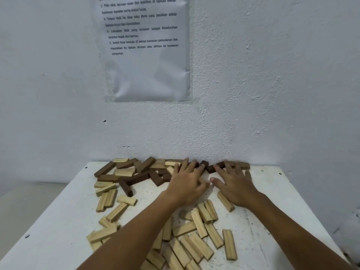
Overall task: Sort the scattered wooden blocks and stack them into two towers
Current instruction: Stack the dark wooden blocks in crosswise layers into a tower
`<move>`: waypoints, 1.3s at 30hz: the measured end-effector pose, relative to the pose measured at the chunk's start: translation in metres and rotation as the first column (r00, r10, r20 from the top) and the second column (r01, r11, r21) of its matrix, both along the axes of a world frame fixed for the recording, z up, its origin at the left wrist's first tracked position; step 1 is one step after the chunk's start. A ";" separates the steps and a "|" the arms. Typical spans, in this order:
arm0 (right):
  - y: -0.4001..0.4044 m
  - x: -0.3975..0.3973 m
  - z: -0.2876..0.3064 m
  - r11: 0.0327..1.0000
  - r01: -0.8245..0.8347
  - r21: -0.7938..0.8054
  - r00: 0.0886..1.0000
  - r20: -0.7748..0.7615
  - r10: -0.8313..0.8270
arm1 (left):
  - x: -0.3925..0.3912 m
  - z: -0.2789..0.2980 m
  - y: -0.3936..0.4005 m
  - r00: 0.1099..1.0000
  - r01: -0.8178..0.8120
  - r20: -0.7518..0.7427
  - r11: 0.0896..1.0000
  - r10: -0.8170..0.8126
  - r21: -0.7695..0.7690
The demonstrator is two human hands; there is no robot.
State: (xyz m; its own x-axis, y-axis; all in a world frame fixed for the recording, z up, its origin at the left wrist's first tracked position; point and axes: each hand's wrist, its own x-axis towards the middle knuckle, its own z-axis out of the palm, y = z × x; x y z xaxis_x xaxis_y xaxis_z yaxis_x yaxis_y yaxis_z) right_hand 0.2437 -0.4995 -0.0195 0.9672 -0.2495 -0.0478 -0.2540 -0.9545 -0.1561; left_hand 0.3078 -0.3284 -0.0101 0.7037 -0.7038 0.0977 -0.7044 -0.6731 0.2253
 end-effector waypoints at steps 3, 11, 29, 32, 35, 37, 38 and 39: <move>-0.006 -0.008 0.000 0.992 -0.064 -0.105 0.992 0.103 0.075 | 0.004 -0.006 -0.004 0.998 -0.038 0.049 0.996 0.034 0.082; -0.007 -0.042 0.012 0.961 -0.271 0.049 0.926 0.286 0.246 | -0.002 0.004 0.023 0.991 -0.024 0.120 0.967 0.056 -0.254; 0.090 0.050 0.026 0.895 -0.418 0.152 0.889 0.269 0.370 | 0.052 0.000 0.122 0.830 -0.542 -0.077 0.832 0.552 0.122; 0.107 0.065 0.018 0.915 -0.402 -0.017 0.900 0.177 0.399 | 0.037 0.014 0.110 0.821 -0.566 0.028 0.818 0.571 -0.101; 0.112 0.066 0.015 0.915 -0.388 -0.110 0.901 0.162 0.402 | 0.049 0.017 0.116 0.798 -0.577 0.034 0.778 0.602 -0.248; 0.108 0.061 0.017 0.898 -0.427 -0.108 0.877 0.192 0.440 | 0.064 0.011 0.124 0.797 -0.600 -0.007 0.791 0.603 -0.119; 0.104 0.058 0.019 0.889 -0.451 -0.080 0.865 0.204 0.458 | 0.070 0.007 0.128 0.796 -0.605 -0.046 0.795 0.604 -0.040; 0.099 0.055 0.023 0.884 -0.467 -0.034 0.861 0.213 0.463 | 0.076 0.003 0.131 0.795 -0.602 -0.085 0.798 0.601 0.017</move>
State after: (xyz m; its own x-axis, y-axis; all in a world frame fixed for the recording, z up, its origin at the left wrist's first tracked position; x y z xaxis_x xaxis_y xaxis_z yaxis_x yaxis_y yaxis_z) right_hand 0.2984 -0.4002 0.0033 0.9586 0.2302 0.1674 0.2585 -0.9502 -0.1739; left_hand 0.3834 -0.1974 -0.0073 0.9905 -0.1355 0.0254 -0.1372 -0.9522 0.2730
